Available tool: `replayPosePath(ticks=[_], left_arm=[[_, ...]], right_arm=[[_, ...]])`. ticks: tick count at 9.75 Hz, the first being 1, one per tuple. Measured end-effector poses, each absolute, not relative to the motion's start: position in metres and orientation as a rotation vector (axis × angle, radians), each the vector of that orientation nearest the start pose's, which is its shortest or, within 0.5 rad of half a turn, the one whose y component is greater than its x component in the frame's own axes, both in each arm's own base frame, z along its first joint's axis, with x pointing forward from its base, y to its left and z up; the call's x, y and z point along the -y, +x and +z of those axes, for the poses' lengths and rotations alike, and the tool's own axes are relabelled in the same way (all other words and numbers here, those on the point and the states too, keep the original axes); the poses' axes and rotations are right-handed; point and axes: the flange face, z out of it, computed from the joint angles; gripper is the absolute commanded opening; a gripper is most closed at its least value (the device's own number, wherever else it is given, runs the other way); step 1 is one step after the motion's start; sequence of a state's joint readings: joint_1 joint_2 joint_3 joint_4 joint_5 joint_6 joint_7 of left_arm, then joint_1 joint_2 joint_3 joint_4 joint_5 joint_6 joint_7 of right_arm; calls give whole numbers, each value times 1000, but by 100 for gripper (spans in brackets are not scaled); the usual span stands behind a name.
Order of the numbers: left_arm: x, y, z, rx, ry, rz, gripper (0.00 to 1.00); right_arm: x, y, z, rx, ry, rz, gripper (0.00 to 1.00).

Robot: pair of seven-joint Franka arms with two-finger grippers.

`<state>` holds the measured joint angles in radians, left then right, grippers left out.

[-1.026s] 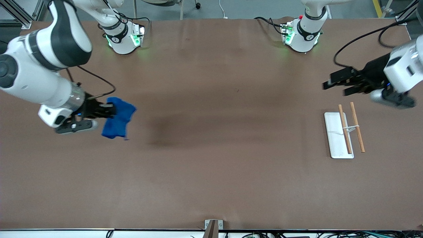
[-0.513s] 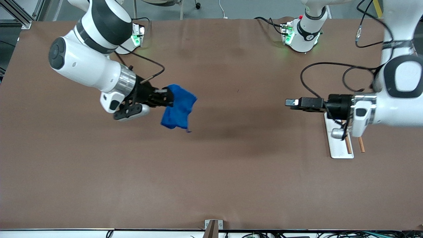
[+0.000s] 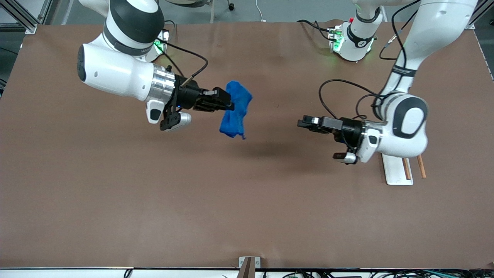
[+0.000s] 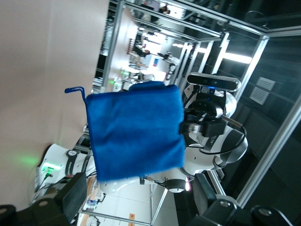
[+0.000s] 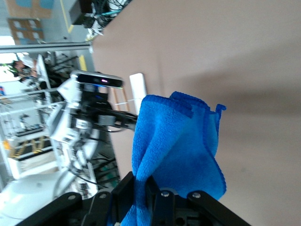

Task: Right arm passes towel to left arm to hang
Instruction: 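Bring the towel toward the left gripper and grasp it with the left gripper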

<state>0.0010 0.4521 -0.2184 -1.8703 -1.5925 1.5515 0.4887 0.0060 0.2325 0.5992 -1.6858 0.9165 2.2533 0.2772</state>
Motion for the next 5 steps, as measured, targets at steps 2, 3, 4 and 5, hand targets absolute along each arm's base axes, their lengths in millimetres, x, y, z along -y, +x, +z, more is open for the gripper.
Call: replayPosePath(ticks=[2, 3, 4, 5], left_arm=[[250, 560, 303, -18, 1368, -328, 100], [263, 550, 285, -20, 1290, -319, 100], [278, 541, 268, -32, 1201, -309, 100], [293, 532, 254, -47, 1121, -301, 100]], right_arm=[[-382, 545, 529, -297, -2054, 113, 0], [-391, 542, 528, -337, -2009, 108, 0], [-398, 538, 529, -360, -1973, 101, 0], [-402, 536, 530, -368, -1950, 99, 0]])
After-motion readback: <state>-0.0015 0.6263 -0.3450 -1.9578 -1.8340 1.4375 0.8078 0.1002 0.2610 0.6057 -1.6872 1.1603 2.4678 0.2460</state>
